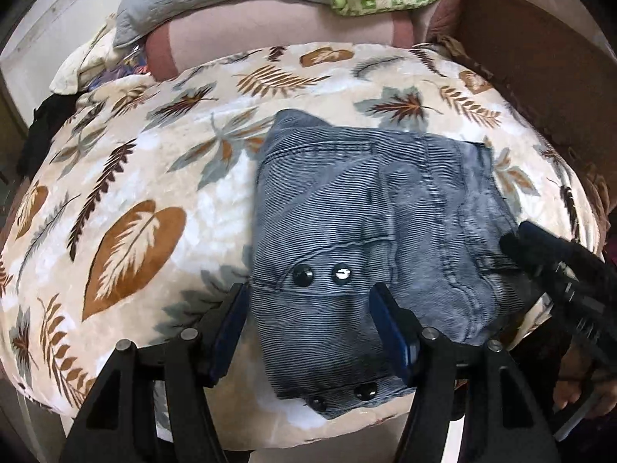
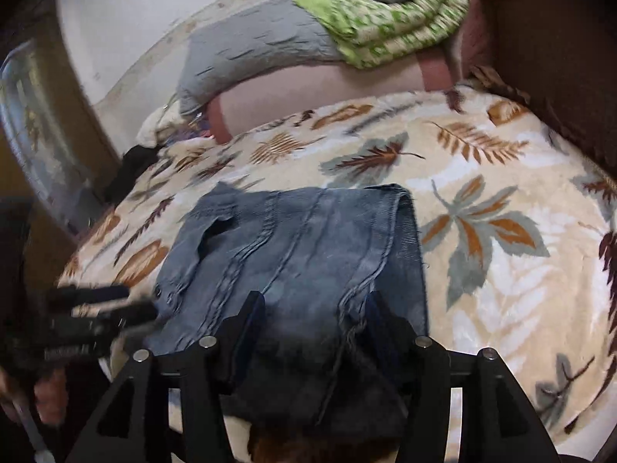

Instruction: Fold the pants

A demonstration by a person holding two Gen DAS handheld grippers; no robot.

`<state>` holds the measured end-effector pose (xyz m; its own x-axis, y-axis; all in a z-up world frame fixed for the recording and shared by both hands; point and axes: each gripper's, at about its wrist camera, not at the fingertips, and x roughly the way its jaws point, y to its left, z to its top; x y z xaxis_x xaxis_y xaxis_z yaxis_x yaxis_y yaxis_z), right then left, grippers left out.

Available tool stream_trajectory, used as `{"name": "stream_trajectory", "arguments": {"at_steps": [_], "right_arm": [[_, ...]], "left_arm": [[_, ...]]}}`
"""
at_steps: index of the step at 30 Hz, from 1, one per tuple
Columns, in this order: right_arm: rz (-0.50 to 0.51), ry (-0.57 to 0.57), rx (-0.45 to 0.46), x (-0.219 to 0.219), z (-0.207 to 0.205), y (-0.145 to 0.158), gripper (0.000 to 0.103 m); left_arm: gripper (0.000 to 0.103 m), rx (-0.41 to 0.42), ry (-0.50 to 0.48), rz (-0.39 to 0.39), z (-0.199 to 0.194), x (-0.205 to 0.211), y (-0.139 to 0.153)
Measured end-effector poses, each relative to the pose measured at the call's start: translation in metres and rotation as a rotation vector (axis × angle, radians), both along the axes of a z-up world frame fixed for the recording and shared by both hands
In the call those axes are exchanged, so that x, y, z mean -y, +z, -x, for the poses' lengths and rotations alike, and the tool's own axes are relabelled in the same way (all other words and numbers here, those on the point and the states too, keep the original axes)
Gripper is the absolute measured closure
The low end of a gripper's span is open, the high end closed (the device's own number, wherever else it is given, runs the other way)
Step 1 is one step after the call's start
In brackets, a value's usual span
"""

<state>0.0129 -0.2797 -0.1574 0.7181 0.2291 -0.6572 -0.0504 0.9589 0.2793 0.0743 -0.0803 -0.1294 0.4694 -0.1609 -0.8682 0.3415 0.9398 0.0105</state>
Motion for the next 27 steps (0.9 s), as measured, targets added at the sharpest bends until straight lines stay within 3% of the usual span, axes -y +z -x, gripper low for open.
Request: {"name": "stream_trajectory", "arguments": {"at_steps": [6, 11, 16, 22, 27], "right_arm": [[0.058, 0.024, -0.086, -0.007, -0.004, -0.026, 0.042], [-0.021, 0.024, -0.086, 0.009, 0.000, -0.022, 0.042], [-0.127, -0.039, -0.038, 0.039, 0.007, -0.005, 0.042], [-0.104, -0.088, -0.003, 0.066, 0.010, 0.014, 0.038], [-0.144, -0.073, 0.004, 0.078, 0.007, 0.021, 0.034]], "left_arm": [[0.036, -0.056, -0.019, -0.017, 0.005, 0.008, -0.035], [0.035, -0.084, -0.021, 0.021, -0.001, -0.004, -0.030], [0.034, 0.022, 0.038, -0.014, -0.003, -0.024, -0.007], [0.031, 0.151, 0.135, -0.092, -0.008, -0.047, 0.017], [0.031, 0.217, 0.147, -0.102, -0.005, -0.053, 0.032]]}}
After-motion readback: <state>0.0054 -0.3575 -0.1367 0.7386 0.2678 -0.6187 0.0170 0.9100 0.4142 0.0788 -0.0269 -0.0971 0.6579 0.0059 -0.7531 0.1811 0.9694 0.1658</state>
